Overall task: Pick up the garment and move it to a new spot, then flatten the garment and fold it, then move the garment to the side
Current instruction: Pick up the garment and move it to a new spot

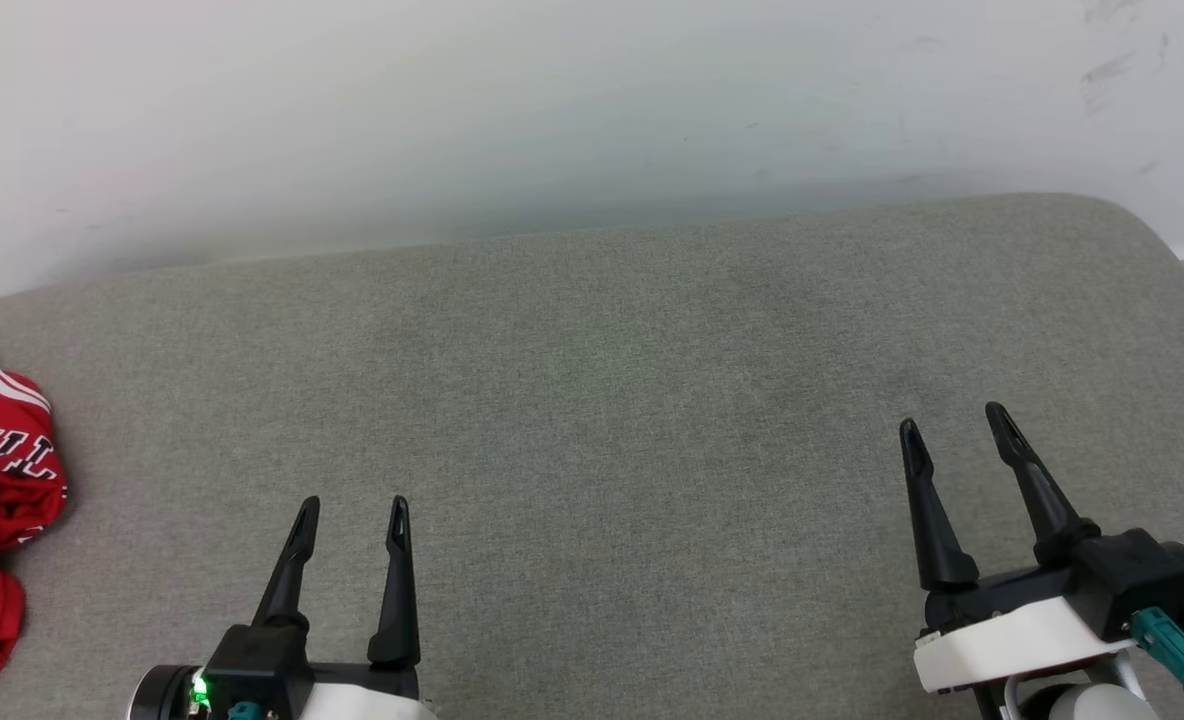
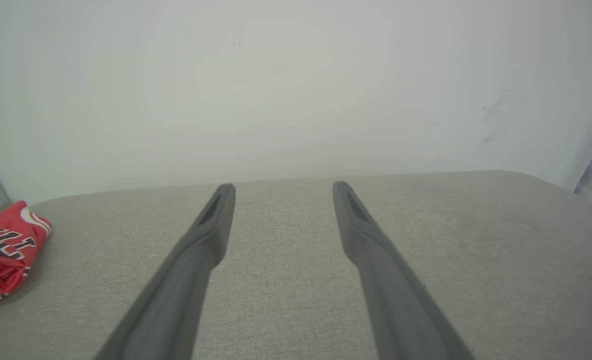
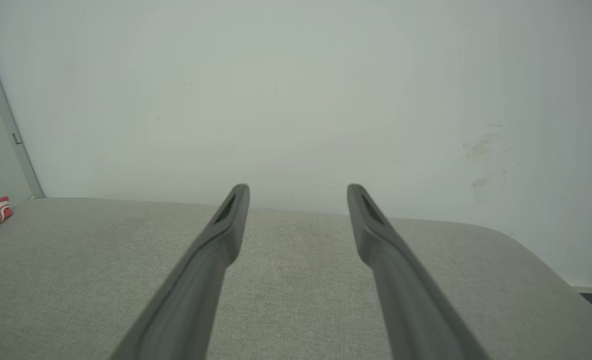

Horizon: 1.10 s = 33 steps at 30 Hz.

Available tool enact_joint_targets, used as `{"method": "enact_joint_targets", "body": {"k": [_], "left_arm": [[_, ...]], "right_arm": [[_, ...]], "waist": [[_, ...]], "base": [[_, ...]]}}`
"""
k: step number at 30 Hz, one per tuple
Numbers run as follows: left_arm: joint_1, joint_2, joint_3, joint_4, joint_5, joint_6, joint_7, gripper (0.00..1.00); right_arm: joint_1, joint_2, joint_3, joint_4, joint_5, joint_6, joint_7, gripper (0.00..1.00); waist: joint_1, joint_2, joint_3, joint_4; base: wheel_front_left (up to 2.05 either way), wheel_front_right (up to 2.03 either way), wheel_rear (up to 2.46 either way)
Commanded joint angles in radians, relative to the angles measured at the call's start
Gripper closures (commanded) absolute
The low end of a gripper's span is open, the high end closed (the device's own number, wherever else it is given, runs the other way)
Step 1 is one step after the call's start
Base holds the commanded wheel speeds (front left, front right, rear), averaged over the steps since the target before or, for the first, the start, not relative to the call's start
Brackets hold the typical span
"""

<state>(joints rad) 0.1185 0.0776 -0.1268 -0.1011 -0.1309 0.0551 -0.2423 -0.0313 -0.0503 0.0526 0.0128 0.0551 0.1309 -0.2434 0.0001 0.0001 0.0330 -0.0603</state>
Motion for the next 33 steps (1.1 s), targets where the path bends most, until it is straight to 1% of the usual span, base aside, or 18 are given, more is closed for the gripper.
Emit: {"method": "enact_joint_targets", "body": {"k": [1, 10, 16, 18, 24, 25, 26, 33], "left_arm": [[0.011, -0.008, 0.005, -0.008, 0.028, -0.01, -0.009, 0.0], [0.021, -0.022, 0.045, -0.009, 0.076, -0.048, -0.026, 0.0], [0.015, -0.026, 0.066, 0.012, 0.08, -0.068, -0.024, 0.0], [0.012, -0.026, 0.082, 0.03, 0.083, -0.059, -0.024, 0.0], [0.006, -0.027, 0.102, 0.055, 0.099, -0.06, -0.024, 0.0], [0.006, -0.027, 0.102, 0.055, 0.099, -0.06, -0.024, 0.0], [0.014, -0.027, 0.111, 0.057, 0.103, -0.06, -0.024, 0.0], [0.041, -0.027, 0.145, 0.059, 0.111, -0.058, -0.024, 0.0]], "right_arm": [[0.009, 0.0, 0.004, 0.001, -0.022, 0.0, -0.008, 0.0], [0.01, 0.0, 0.015, 0.02, -0.045, 0.0, -0.024, 0.0], [0.014, 0.0, 0.022, 0.02, -0.014, 0.0, -0.022, 0.0], [0.017, 0.0, 0.021, 0.024, -0.001, 0.0, -0.022, 0.0], [0.028, 0.001, 0.044, 0.034, -0.005, 0.0, -0.022, 0.0], [0.028, 0.001, 0.044, 0.034, -0.005, 0.0, -0.022, 0.0], [0.029, 0.0, 0.045, 0.037, 0.007, 0.0, -0.022, 0.0], [0.039, 0.0, 0.059, 0.046, 0.018, 0.0, -0.022, 0.0]], "waist": [[-0.0001, -0.0001, 0.001, 0.0], [-0.0001, -0.0001, 0.003, 0.004], [-0.0001, -0.0001, 0.01, 0.039], [-0.0001, -0.0001, 0.015, 0.063], [-0.0001, -0.0001, 0.021, 0.164], [-0.0001, -0.0001, 0.021, 0.164], [-0.0001, -0.0001, 0.019, 0.201], [-0.0001, -0.0001, -0.008, 0.33]], "base": [[0.0, 0.0, 0.0], [0.0, 0.0, 0.0], [0.0, 0.0, 0.0], [0.0, 0.0, 0.0], [0.0, 0.0, 0.0], [0.0, 0.0, 0.0], [0.0, 0.0, 0.0], [0.0, 0.0, 0.0]]}}
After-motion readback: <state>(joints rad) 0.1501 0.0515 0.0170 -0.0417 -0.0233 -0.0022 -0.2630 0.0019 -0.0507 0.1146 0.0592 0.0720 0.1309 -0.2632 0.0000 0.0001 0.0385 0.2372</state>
